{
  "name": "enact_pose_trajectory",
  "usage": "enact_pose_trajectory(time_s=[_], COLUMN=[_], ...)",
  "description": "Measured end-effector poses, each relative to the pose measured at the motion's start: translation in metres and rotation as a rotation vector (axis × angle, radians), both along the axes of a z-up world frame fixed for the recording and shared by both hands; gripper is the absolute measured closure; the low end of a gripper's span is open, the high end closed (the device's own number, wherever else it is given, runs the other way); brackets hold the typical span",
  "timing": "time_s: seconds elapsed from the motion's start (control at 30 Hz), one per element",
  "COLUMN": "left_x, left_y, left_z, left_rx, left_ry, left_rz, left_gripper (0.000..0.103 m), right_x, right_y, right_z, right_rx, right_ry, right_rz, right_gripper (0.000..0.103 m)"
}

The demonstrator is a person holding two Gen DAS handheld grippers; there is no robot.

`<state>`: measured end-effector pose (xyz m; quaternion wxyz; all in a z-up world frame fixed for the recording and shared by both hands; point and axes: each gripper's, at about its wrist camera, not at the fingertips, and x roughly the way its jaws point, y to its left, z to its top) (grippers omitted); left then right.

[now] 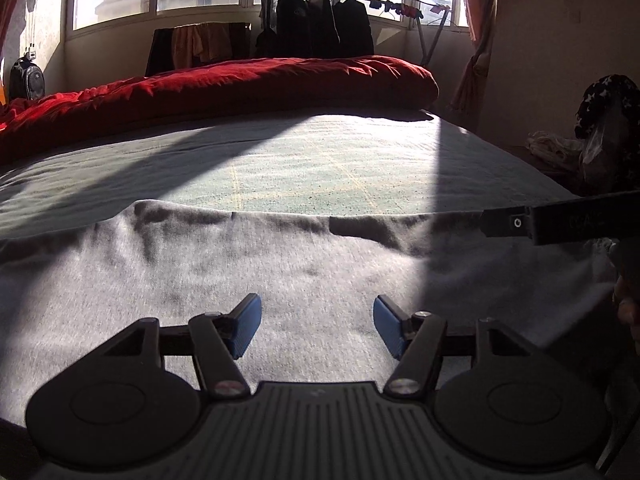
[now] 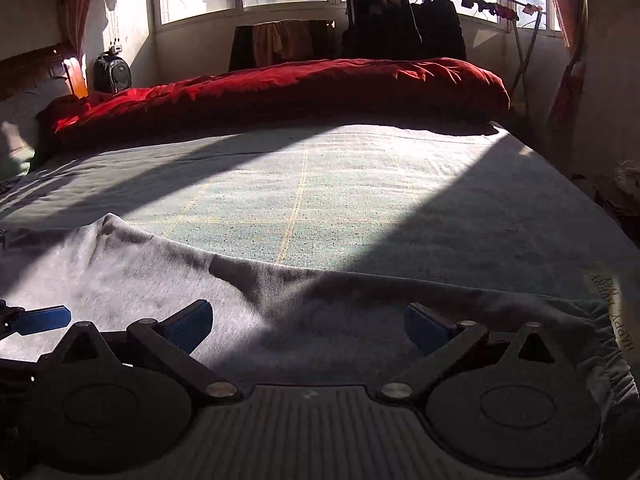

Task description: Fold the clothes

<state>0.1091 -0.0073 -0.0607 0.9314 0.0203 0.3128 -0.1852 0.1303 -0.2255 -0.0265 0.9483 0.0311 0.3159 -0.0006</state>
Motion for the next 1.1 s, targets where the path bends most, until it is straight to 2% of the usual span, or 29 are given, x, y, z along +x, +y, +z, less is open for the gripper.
enact_pose_trajectory(time_s=[0.03, 0.13, 0.23, 0.4, 0.5, 0.6, 0.73, 0.87, 0.93, 1.1], left_x=[-0.002, -0.005, -0.001, -0.009, -0.009, -0.007, -0.007, -0.002, 0.004, 0.027], left_y=[-0.002, -0.01, -0.009, -0.013, -0.016, -0.016, -0.019, -0.026, -0.035, -0.07], left_z=[-0.002, -0.014, -0.029, -0.035, -0.035, -0.035, -0.033, -0.021, -0.007, 0.042], left_rx=[-0.008, 0.051, 0.043, 0.067, 0.078, 0.074, 0.079, 0.07, 0.059, 0.029], left_ry=[0.012, 0.024, 0.073, 0.057, 0.065, 0.075, 0.072, 0.087, 0.069, 0.019], left_rz=[0.004, 0.025, 0.054, 0.067, 0.069, 0.074, 0.086, 0.094, 0.076, -0.04], left_gripper=[0.04, 0.04, 0.04, 0.034, 0.033, 0.032, 0.032, 0.033, 0.033, 0.035], right_x=[-0.006, -0.024, -0.032, -0.035, -0.044, -0.049, -0.049, -0.061, -0.061, -0.035], right_y=[-0.002, -0.007, -0.01, -0.025, -0.032, -0.04, -0.059, -0.078, -0.084, -0.085], right_z=[-0.005, -0.022, -0.04, -0.066, -0.063, -0.054, -0.057, -0.052, -0.048, -0.054], right_rx=[0.013, 0.083, 0.151, 0.232, 0.28, 0.26, 0.198, 0.184, 0.168, 0.204], right_ry=[0.002, -0.009, -0.013, 0.033, -0.029, -0.104, -0.121, -0.224, -0.253, -0.205], right_rz=[-0.016, -0.039, -0.047, -0.079, -0.082, -0.083, -0.187, -0.257, -0.265, -0.211], right_gripper=[0.0, 0.0, 0.0, 0.0, 0.0, 0.0, 0.0, 0.0, 0.0, 0.0])
